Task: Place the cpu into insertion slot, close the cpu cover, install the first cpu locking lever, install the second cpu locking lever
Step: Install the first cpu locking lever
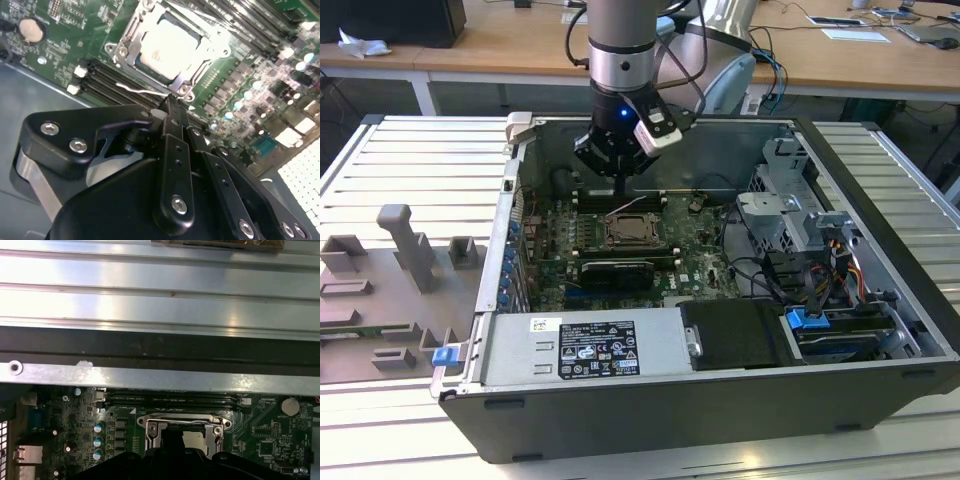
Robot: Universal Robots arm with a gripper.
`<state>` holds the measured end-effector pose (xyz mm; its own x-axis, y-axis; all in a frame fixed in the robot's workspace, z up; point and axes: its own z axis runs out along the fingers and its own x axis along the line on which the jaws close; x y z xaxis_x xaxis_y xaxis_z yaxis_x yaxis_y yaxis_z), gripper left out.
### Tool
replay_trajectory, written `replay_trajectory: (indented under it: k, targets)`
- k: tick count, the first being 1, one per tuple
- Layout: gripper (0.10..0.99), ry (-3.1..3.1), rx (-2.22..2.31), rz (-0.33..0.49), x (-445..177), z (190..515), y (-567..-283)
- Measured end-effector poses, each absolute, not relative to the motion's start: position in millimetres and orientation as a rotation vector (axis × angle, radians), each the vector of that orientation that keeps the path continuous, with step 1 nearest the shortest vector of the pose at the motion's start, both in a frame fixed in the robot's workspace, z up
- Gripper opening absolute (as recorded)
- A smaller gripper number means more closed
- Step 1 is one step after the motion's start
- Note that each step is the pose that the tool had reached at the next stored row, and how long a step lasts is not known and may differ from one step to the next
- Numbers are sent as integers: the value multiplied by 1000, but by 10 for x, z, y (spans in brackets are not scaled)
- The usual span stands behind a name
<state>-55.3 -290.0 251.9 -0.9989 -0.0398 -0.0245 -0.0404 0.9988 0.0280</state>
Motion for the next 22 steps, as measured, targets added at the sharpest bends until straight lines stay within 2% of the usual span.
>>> replay_trajectory:
  k: [20,22]
  targets:
    - [106,3117,-61,47,-542,2502,-2900]
    - [106,3116,-61,79,-541,2495,-2901]
